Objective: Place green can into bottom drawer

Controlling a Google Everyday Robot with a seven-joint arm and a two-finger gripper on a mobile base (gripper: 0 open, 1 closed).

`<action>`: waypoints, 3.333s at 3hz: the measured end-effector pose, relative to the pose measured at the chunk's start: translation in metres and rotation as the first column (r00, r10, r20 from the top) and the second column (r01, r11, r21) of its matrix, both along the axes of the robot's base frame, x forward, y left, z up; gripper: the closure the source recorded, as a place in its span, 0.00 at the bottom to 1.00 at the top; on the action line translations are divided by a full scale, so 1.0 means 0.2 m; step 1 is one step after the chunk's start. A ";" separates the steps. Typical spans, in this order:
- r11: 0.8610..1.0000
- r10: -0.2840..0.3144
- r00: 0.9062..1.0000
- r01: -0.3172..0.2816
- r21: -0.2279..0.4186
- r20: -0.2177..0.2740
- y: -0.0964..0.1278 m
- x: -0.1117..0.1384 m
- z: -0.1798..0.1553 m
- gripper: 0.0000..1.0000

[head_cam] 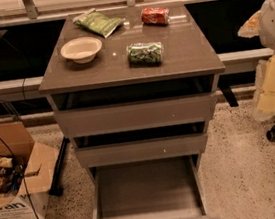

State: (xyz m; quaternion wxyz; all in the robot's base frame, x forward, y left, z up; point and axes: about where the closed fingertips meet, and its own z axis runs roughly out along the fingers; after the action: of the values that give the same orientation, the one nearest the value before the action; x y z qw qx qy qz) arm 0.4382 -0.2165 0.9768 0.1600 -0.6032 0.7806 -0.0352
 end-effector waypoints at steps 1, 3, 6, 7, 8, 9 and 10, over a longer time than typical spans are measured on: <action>1.000 0.000 1.000 0.000 0.000 0.000 0.00 0.00 0.00 0.00; 0.996 0.029 0.999 -0.033 0.089 0.046 0.14 0.16 -0.06 0.00; 0.984 0.007 0.999 -0.015 0.177 0.048 0.20 0.62 -0.20 0.00; 0.978 -0.017 0.999 0.007 0.208 0.045 0.15 0.81 -0.23 0.00; 0.973 -0.028 0.998 0.014 0.229 0.056 0.15 0.85 -0.22 0.00; 0.946 -0.052 0.995 0.024 0.323 0.080 0.25 0.94 -0.26 0.00; 0.926 -0.030 0.992 -0.018 0.378 0.121 0.45 1.13 -0.26 0.00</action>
Offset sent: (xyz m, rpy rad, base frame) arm 0.0264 0.0245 -0.0145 0.0781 -0.0296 0.0262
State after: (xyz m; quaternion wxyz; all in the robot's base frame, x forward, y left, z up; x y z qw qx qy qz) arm 0.6645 -0.1257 0.9255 0.3215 -0.5552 0.7631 0.0779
